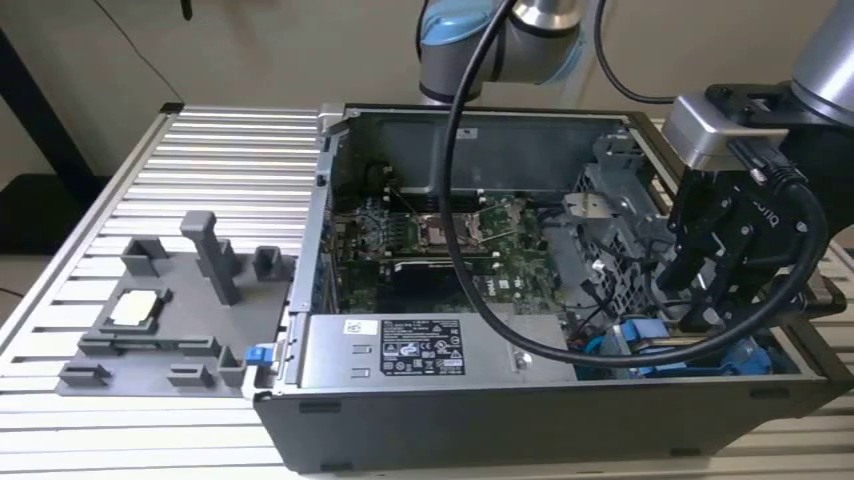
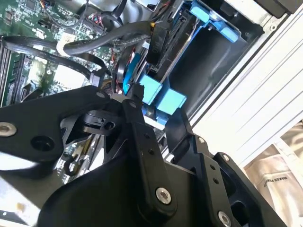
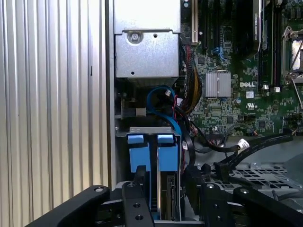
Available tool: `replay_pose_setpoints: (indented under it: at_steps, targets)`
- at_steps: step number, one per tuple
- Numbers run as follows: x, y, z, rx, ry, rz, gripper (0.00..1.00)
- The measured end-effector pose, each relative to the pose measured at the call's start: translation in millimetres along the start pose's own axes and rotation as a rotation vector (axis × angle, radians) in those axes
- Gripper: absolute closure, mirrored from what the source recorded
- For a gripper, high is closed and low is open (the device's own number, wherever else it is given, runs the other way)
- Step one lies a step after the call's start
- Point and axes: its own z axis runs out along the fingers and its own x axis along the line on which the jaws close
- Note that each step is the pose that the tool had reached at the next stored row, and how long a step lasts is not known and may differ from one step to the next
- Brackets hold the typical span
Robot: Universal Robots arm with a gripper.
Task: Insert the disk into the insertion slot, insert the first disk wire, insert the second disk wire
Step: 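Insert the disk into the insertion slot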
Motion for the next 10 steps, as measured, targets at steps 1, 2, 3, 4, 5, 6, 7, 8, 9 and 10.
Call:
replay_pose_setpoints:
  at_steps: [1, 2, 3, 4, 5, 6, 7, 8, 9, 10]
  targets:
    - [0.0, 0.0, 0.0, 0.0000, 0.0000, 0.000, 0.53]
    - [0.0, 0.0, 0.0, 0.0000, 0.0000, 0.000, 0.53]
    - [0.0, 0.0, 0.0, 0.0000, -0.0001, 0.000, 0.53]
    - [0.0, 0.0, 0.0, 0.0000, -0.0001, 0.000, 0.53]
    - [0.0, 0.0, 0.0, 0.0000, -0.0001, 0.000, 0.53]
    - [0.0, 0.0, 0.0, 0.0000, -0.0002, 0.000, 0.53]
    - [0.0, 0.0, 0.0, 0.0000, -0.0002, 0.000, 0.53]
    - [0.0, 0.0, 0.0, 0.0000, -0.0002, 0.000, 0.53]
    - [0.0, 0.0, 0.0, 0.0000, -0.0002, 0.000, 0.53]
    - [0.0, 0.0, -0.2, 0.0000, -0.0003, 0.000, 0.53]
